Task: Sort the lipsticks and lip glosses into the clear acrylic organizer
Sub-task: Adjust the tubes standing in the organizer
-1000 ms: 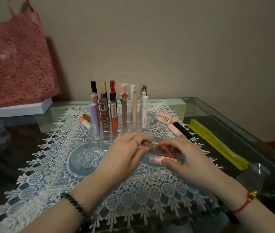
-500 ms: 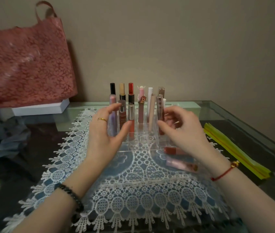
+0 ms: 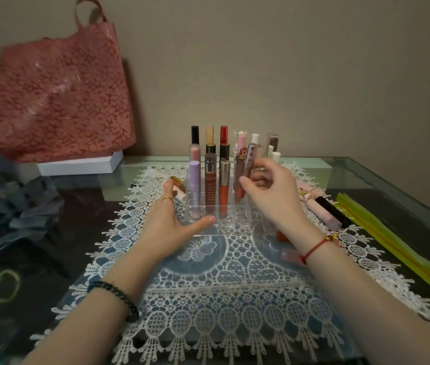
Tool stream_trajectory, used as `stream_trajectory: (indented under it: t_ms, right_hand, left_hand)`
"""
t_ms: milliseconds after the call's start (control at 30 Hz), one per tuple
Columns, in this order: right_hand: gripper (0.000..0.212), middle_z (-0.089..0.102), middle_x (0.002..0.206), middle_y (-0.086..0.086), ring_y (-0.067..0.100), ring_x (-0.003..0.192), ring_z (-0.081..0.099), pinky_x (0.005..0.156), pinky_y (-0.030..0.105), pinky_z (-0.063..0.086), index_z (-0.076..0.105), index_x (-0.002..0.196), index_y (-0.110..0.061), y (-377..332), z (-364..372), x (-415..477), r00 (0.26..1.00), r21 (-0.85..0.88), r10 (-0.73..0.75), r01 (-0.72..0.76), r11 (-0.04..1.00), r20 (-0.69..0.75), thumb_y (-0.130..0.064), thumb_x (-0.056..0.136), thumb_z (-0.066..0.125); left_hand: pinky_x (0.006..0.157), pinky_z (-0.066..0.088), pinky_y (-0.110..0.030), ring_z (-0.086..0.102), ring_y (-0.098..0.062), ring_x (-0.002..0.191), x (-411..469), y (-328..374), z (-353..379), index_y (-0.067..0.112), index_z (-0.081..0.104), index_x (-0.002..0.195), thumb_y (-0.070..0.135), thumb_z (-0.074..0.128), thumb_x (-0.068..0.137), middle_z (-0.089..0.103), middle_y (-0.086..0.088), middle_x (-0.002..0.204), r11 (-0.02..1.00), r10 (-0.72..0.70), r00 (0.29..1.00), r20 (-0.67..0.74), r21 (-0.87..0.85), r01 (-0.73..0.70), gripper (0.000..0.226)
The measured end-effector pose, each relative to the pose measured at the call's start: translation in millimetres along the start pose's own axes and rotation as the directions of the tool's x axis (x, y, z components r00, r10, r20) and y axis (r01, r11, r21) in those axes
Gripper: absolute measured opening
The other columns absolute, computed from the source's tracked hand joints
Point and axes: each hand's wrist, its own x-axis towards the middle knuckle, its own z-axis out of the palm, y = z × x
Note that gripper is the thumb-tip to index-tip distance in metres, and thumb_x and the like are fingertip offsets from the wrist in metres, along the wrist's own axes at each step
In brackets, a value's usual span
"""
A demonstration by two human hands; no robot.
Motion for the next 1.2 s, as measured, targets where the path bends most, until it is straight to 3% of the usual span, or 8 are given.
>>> stream_trajectory:
  t_ms: [67, 300, 433, 633, 767, 933, 1033, 1200]
  right_hand:
    - [0.028, 0.062, 0.079, -0.002, 0.000, 0.059, 0.054, 0.053, 0.007, 0.048, 0.056, 0.106, -0.015, 2.3, 2.5, -1.9, 1.000, 0.025, 0.011, -0.012, 1.000, 0.023, -0.012, 0.079, 0.064]
    - [0.032, 0.059, 0.079, 0.000, 0.001, 0.058, 0.052, 0.054, 0.007, 0.048, 0.055, 0.109, -0.014, 7.1, 3.8, -2.8, 0.999, 0.002, 0.001, -0.001, 1.000, 0.047, -0.009, 0.079, 0.064]
    - [0.034, 0.058, 0.081, -0.001, 0.002, 0.063, 0.053, 0.054, 0.006, 0.045, 0.055, 0.111, -0.013, 11.0, 4.4, -3.5, 0.999, -0.021, -0.009, 0.010, 1.000, 0.050, -0.009, 0.079, 0.064]
    - [0.035, 0.059, 0.084, -0.004, 0.005, 0.071, 0.058, 0.058, 0.007, 0.047, 0.054, 0.111, -0.016, 13.2, 6.9, -4.3, 0.997, -0.046, -0.010, 0.013, 0.999, 0.071, -0.010, 0.078, 0.065]
    - [0.035, 0.059, 0.084, -0.005, 0.005, 0.073, 0.058, 0.059, 0.011, 0.050, 0.053, 0.109, -0.020, 14.2, 7.7, -4.6, 0.996, -0.064, -0.007, 0.012, 0.998, 0.084, -0.010, 0.077, 0.065]
    - [0.035, 0.059, 0.084, -0.004, 0.007, 0.074, 0.059, 0.061, 0.014, 0.051, 0.052, 0.108, -0.021, 14.8, 7.9, -4.9, 0.995, -0.049, -0.005, 0.010, 0.999, 0.097, -0.009, 0.077, 0.065]
    - [0.036, 0.058, 0.083, -0.004, 0.006, 0.073, 0.057, 0.059, 0.011, 0.049, 0.049, 0.106, -0.024, 15.2, 7.8, -5.1, 0.995, -0.045, -0.008, 0.013, 0.999, 0.103, -0.009, 0.077, 0.065]
    - [0.038, 0.054, 0.082, -0.005, 0.003, 0.069, 0.052, 0.058, 0.001, 0.041, 0.048, 0.108, -0.023, 15.4, 8.3, -5.3, 0.996, -0.048, -0.018, 0.023, 0.999, 0.093, -0.008, 0.077, 0.064]
  left_hand:
    - [0.084, 0.036, -0.018, 0.044, -0.002, 0.090, -1.7, 1.4, 1.7, 0.017, 0.019, 0.139, 0.067, 0.058, 0.043, 0.047, -0.006, 0.130, 1.000, 0.022, 0.999, 0.039, 0.020, -0.023, 0.115]
    - [0.078, 0.034, -0.017, 0.047, 0.001, 0.087, -1.3, -2.6, 7.6, 0.028, 0.019, 0.139, 0.050, 0.072, 0.058, 0.055, 0.014, 0.113, 0.999, 0.036, 0.997, 0.073, -0.043, -0.033, 0.100]
    - [0.057, 0.026, -0.005, 0.038, 0.017, 0.070, -1.8, -1.6, 7.4, 0.026, 0.021, 0.139, 0.047, 0.072, 0.061, 0.043, 0.023, 0.092, 0.999, 0.043, 0.997, 0.058, -0.013, -0.042, 0.096]
    - [0.073, 0.034, -0.014, 0.046, 0.001, 0.087, -2.8, -0.9, 6.8, 0.027, 0.020, 0.139, 0.048, 0.072, 0.061, 0.054, 0.011, 0.118, 0.999, 0.027, 0.998, 0.065, -0.028, -0.025, 0.096]
    - [0.078, 0.036, -0.019, 0.048, -0.001, 0.088, -2.6, -0.6, 7.4, 0.028, 0.024, 0.137, 0.048, 0.073, 0.060, 0.055, 0.010, 0.119, 0.998, 0.017, 0.997, 0.073, -0.054, -0.013, 0.093]
    - [0.066, 0.031, -0.009, 0.047, 0.006, 0.079, -2.7, 0.1, 7.1, 0.028, 0.024, 0.137, 0.047, 0.072, 0.060, 0.047, 0.023, 0.097, 0.999, 0.026, 0.997, 0.068, -0.040, -0.023, 0.093]
    - [0.067, 0.031, -0.011, 0.046, 0.005, 0.080, -2.7, 0.2, 6.7, 0.027, 0.025, 0.137, 0.048, 0.072, 0.060, 0.043, 0.026, 0.092, 0.999, 0.025, 0.998, 0.058, -0.035, -0.023, 0.093]
    - [0.060, 0.025, -0.004, 0.035, 0.023, 0.070, -3.5, -1.0, 8.0, 0.028, 0.029, 0.135, 0.044, 0.074, 0.061, 0.038, 0.038, 0.074, 0.998, 0.031, 0.999, 0.032, -0.046, -0.029, 0.088]
